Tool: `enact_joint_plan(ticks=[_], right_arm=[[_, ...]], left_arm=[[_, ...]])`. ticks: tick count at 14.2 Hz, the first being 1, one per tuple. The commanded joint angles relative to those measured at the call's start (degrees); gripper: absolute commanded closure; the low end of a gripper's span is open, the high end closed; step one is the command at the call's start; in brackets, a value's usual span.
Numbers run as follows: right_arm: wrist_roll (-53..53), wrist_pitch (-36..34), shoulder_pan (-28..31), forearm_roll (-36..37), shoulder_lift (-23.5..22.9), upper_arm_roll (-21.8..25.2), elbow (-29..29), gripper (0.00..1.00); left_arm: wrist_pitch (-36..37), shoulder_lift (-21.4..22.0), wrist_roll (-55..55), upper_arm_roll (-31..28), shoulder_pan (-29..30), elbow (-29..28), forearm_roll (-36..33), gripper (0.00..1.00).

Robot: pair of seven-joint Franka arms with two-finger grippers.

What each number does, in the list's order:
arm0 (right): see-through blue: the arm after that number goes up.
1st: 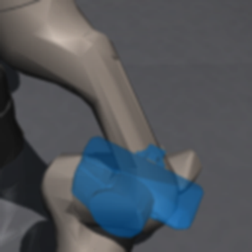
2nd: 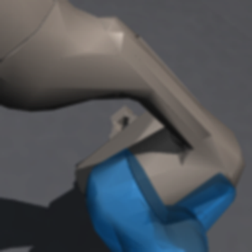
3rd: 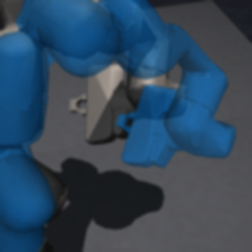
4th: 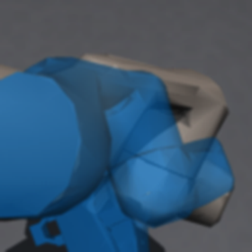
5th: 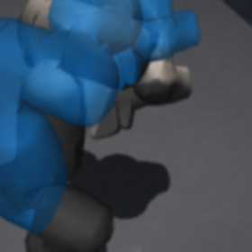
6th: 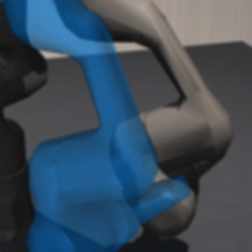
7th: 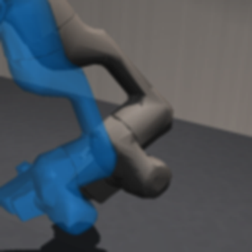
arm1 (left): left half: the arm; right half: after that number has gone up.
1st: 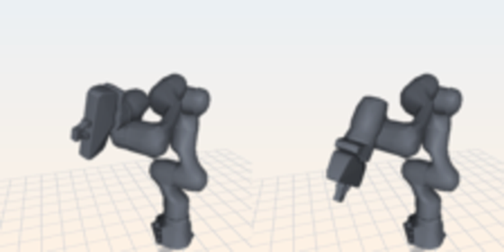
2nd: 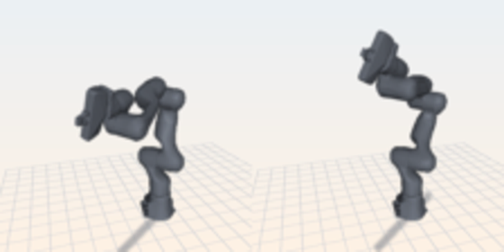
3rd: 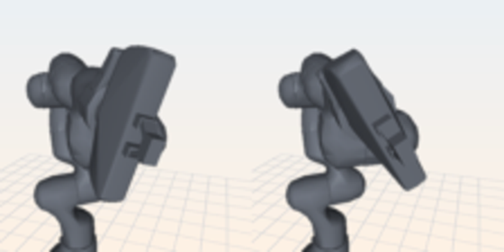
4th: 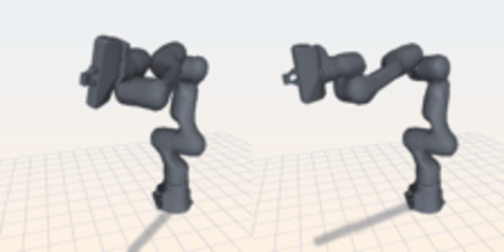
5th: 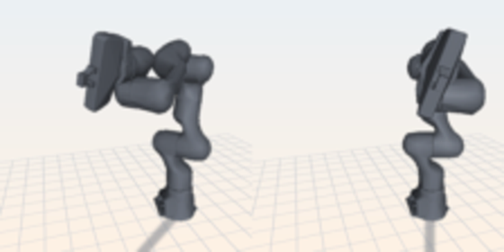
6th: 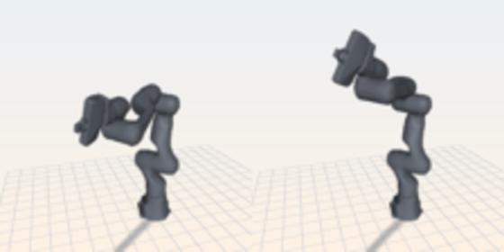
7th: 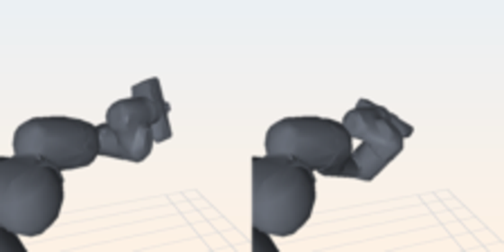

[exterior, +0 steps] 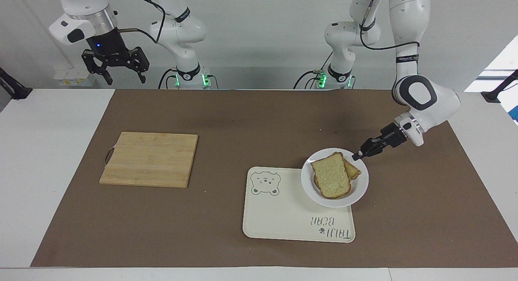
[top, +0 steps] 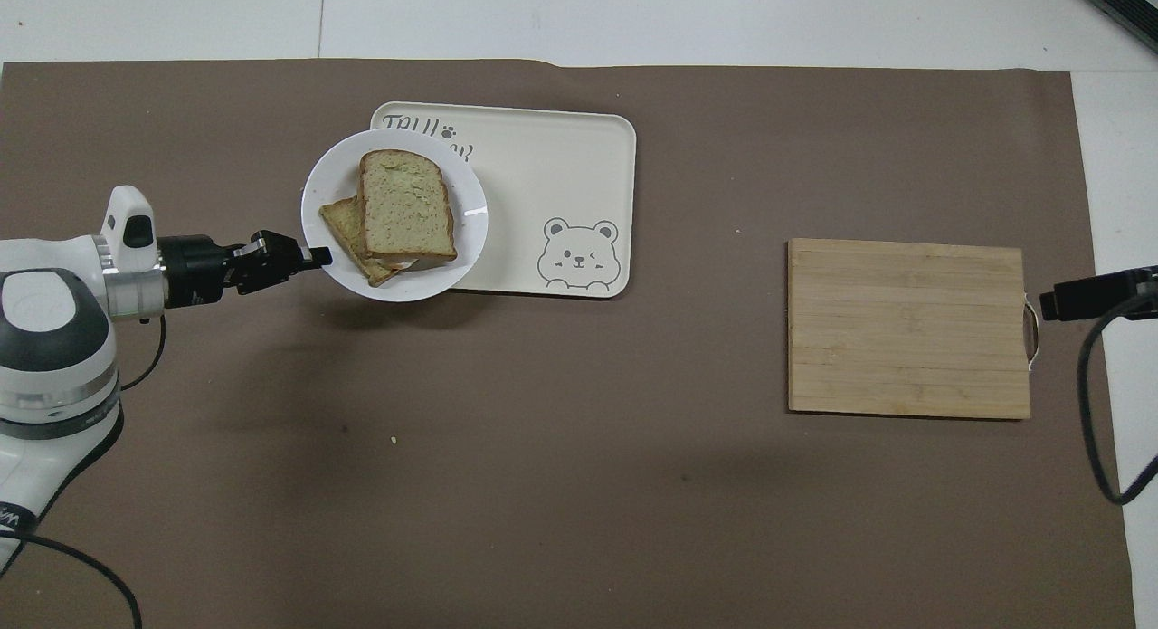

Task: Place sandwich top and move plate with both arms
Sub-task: 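Slide the plate with the left gripper onto the bear tray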

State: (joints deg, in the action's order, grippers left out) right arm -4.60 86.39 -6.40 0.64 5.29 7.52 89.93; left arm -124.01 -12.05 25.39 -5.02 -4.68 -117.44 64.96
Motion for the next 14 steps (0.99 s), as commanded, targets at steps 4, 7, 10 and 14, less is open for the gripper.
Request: enact_joint_plan(ticks=[4,7,10,14], right_arm=[[-0.9,-0.7,0.3,0.1,0.6,-0.1,0.2,0.0],[-0.9,-0.7,0.3,0.1,0.6,-0.1,0.2,0.0],[-0.9,-0.7,0.3,0.1,0.6,-0.1,0.2,0.0],[-0.9,-0.7,0.3,0.1,0.7,-0.1,0.2,0.0]], left_arm=[[-9.9,-7.4,-2.5,6.3,-1.6,5.7,1.6,1.0],[-13.4,-8.8,-3.4,8.4,-1.7,6.3,1.5,1.0],[-20.4,-9.7,-5.0,8.8,-6.6,6.6,1.0,1.0],[-22.0,-10.4,-5.0,8.6,-9.9,6.9,-1.6,0.78]])
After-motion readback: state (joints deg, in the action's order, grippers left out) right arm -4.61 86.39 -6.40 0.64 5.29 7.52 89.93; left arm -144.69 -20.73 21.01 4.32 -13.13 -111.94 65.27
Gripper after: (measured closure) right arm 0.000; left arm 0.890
